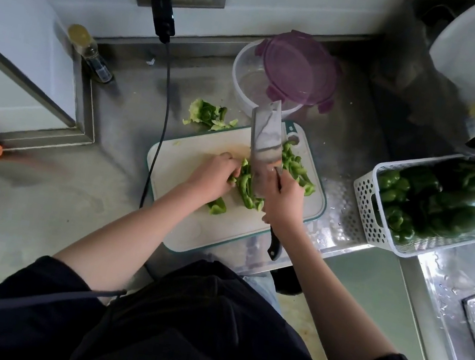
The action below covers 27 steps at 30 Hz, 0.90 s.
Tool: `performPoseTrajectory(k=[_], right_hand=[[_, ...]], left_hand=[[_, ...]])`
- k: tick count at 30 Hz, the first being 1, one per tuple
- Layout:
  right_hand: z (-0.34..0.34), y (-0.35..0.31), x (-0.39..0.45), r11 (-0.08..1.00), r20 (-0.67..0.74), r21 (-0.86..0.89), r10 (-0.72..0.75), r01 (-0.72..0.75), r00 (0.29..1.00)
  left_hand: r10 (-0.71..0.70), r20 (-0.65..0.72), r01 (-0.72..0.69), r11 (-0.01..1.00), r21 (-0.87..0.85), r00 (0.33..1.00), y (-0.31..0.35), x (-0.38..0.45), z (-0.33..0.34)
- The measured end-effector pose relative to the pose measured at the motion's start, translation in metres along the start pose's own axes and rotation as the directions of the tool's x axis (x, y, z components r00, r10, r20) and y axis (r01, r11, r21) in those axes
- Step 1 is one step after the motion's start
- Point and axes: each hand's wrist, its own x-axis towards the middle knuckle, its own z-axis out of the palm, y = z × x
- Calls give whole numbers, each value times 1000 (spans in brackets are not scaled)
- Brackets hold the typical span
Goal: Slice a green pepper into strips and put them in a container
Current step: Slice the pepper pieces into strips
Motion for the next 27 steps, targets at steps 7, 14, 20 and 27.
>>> performPoseTrajectory(k=[7,14,20,27], right_hand=[[6,0,0,1000,22,16,22,-22,1000],[18,-3,-9,1000,36,-26,-10,11,999],[23,0,-15,1000,53,-22,3,-1,999],[28,-2,-29,999,21,43,15,-16,1000]], left_hand=[[-426,-210,265,808,-525,880,-22,25,-28],[-111,-51,92,955,-281,993,-35,-28,-17],[11,52,-3,989,-149,999,-39,-45,-8],[-407,-9,396,894,-211,914,-29,-57,-12]])
